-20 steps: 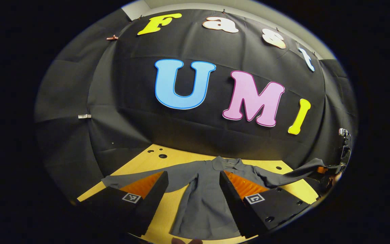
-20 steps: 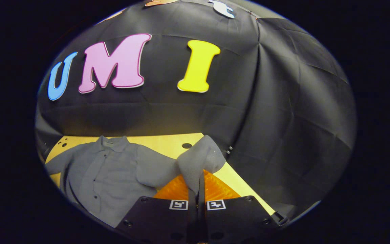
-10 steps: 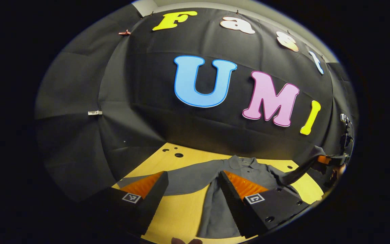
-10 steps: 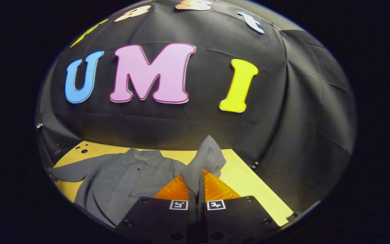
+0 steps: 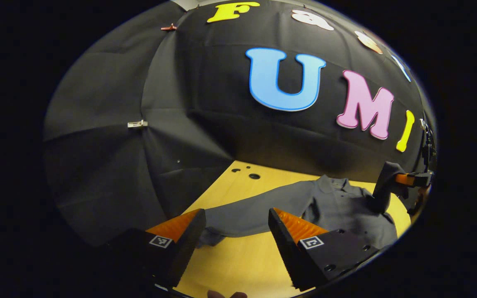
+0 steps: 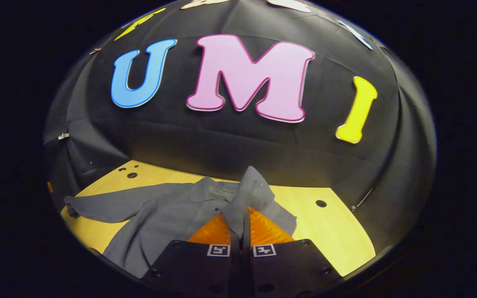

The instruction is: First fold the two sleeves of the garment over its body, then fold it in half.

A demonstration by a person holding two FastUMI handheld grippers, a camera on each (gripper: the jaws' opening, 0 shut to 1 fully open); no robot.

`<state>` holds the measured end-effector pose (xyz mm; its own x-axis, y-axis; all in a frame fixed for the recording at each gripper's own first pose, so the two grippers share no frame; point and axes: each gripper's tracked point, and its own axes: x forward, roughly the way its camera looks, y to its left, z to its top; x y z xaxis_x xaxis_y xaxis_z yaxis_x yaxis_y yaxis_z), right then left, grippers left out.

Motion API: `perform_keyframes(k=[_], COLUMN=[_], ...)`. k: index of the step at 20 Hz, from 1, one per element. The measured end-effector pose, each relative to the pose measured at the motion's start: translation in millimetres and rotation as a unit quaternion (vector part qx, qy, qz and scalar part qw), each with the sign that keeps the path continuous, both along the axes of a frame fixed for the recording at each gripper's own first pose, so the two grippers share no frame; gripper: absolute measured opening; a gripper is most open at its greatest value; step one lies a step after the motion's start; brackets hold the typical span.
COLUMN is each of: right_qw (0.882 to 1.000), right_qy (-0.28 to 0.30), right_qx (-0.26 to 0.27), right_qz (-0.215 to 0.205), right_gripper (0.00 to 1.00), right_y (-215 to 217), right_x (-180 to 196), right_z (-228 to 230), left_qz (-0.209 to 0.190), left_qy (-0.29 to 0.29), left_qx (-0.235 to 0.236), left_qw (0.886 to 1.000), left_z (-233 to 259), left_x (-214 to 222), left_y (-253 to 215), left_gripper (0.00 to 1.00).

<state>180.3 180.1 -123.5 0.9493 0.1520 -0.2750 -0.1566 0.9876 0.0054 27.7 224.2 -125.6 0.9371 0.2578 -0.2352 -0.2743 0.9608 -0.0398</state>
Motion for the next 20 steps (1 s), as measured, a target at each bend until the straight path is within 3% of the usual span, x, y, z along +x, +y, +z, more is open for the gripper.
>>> perform_keyframes(k=[3, 4, 5, 11, 15, 16, 17, 19, 20], right_qw=[1.0, 1.0, 0.999, 0.998, 0.996, 0.995, 0.994, 0.991, 0.989], right_qy=[0.007, 0.01, 0.014, 0.034, 0.058, 0.066, 0.073, 0.089, 0.098], right_qx=[-0.008, -0.005, -0.002, -0.006, -0.018, -0.025, -0.033, -0.057, -0.065], right_qz=[0.016, 0.023, 0.03, 0.045, 0.062, 0.067, 0.071, 0.079, 0.084], right_gripper=[0.06, 0.05, 0.05, 0.05, 0.05, 0.05, 0.0, 0.0, 0.05], right_y=[27, 37, 45, 73, 95, 100, 106, 114, 119], right_x=[9, 11, 12, 24, 31, 33, 33, 36, 36], right_z=[-10, -13, -17, -37, -60, -68, -76, -95, -104], left_qz=[0.018, 0.026, 0.033, 0.057, 0.058, 0.059, 0.06, 0.066, 0.071], left_qy=[0.021, 0.029, 0.035, 0.092, 0.14, 0.15, 0.159, 0.185, 0.191], left_qx=[-0.003, -0.004, -0.005, -0.001, -0.016, -0.017, -0.019, -0.028, -0.034], left_qw=[1.0, 0.999, 0.999, 0.994, 0.988, 0.987, 0.985, 0.98, 0.978], left_z=[-27, -36, -43, -92, -123, -129, -136, -150, -157], left_x=[20, 26, 33, 70, 79, 79, 80, 77, 76], left_y=[30, 41, 51, 92, 98, 100, 101, 99, 100], left_gripper=[0.95, 0.91, 0.96, 0.96, 0.96, 0.92, 0.96, 0.96, 0.97])
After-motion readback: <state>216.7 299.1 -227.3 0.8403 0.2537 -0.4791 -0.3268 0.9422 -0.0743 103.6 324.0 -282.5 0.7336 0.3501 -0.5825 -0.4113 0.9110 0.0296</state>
